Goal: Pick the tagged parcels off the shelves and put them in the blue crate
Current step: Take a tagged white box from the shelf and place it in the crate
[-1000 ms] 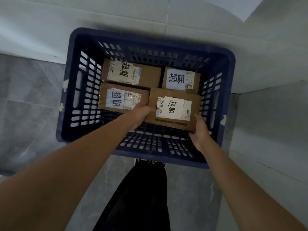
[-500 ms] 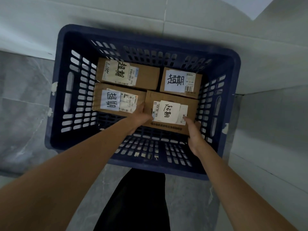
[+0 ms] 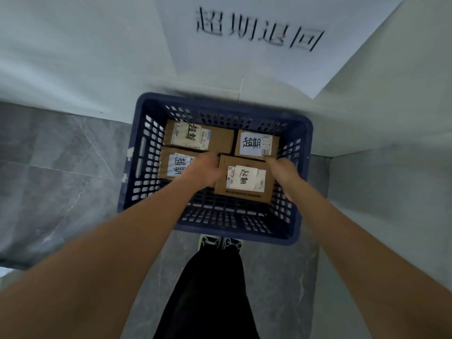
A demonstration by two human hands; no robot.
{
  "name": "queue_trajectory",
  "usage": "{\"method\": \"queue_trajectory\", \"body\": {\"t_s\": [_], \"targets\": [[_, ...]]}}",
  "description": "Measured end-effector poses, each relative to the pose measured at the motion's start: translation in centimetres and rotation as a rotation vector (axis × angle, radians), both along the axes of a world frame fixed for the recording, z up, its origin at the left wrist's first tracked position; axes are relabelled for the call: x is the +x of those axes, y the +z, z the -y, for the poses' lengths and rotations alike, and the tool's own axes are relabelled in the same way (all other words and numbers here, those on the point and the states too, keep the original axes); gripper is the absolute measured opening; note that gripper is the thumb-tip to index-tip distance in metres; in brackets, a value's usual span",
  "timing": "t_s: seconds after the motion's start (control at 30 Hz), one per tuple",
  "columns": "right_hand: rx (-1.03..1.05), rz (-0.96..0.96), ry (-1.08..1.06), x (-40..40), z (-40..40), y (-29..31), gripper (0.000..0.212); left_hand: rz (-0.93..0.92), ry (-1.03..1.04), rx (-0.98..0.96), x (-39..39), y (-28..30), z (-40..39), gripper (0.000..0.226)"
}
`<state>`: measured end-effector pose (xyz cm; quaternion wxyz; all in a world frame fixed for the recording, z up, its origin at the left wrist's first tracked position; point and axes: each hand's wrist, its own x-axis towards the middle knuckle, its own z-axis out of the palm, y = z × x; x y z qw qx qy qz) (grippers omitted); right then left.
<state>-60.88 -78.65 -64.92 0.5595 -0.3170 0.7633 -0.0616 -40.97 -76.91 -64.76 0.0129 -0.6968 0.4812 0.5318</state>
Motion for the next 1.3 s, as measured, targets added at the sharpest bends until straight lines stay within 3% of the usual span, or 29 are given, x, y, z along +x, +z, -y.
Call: {"method": "queue_trajectory", "body": {"t_s": [0.17,0.27,0.4,0.53,0.87,1.13,1.3], "targets": [[-0.208,-0.18,0.442,1.6,1.4,11.7,0.045,0.182,-0.261,-0.19,2.3,10.7,-0.4,0.064],[-0.312,-0.252,0.695,3.4,2.1,19.1,0.048,0.273,-0.362,-0.305,4.9,17.9,-1.1,0.068],[-0.426,-0.313,0.929,6.8,2.3,28.9,0.053,0.415,-0.344,-0.468,9.2,26.8,-2.3,0.062],[-0.464,-0.365,1.151,11.6,1.8,35.8,0.062,0.581,-0.327,-0.474,13.6,33.2,-4.0,0.065],[-0.621,-0.398,1.634,26.1,-3.4,41.3,0.063,0.761,0.071,-0.403,22.9,40.3,-16.4,0.061],[-1.06,-0.183,1.873,34.1,-13.4,42.4,0.048,0.799,0.482,-0.223,24.5,41.5,-32.1,0.064],[-1.093,-0.029,1.989,37.4,-22.3,42.1,0.047,0.845,0.66,-0.174,22.7,41.4,-42.2,0.062]]}}
